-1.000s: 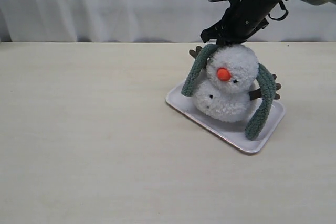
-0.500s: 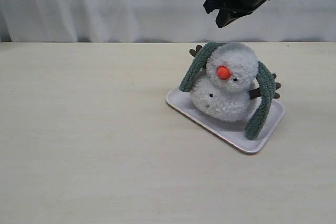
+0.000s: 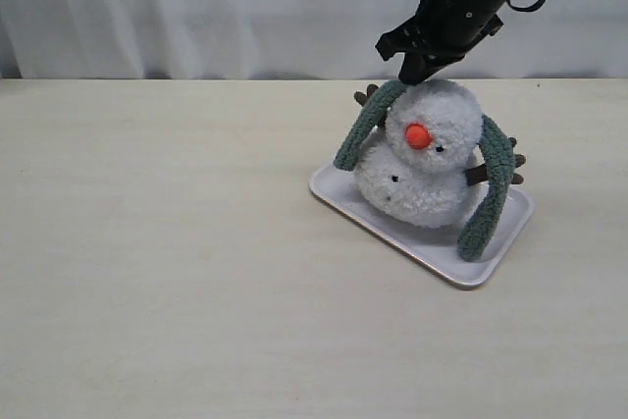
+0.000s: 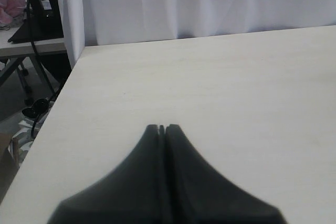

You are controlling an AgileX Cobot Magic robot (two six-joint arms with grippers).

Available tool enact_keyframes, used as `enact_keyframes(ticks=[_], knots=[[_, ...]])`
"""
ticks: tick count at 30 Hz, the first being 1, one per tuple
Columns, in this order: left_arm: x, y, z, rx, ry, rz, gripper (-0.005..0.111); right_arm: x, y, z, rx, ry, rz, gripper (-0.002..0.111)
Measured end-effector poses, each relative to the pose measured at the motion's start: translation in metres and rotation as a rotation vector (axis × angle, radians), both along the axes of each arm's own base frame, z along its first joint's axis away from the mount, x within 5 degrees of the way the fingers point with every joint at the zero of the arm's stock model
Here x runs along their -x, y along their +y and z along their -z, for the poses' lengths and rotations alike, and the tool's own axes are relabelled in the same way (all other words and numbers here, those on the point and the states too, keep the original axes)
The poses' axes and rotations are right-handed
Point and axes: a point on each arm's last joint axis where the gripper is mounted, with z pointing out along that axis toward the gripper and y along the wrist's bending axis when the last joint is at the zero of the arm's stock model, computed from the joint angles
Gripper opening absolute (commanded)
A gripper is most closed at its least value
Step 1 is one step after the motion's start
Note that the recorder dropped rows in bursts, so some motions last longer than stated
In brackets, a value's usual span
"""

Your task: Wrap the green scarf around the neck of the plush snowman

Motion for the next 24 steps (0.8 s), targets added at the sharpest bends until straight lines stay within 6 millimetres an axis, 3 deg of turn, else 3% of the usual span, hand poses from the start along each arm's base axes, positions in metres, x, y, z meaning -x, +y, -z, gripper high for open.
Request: enact_keyframes(ticks=[15, 24], knots=[[0.000, 0.000, 0.000, 0.000, 0.000, 0.000, 0.000, 0.000, 0.005, 0.001, -0.047, 0.008, -0.026, 0.004], [0.000, 0.000, 0.000, 0.000, 0.000, 0.000, 0.000, 0.008, 0.008, -0.020, -0.036, -0.041, -0.047, 0.004]])
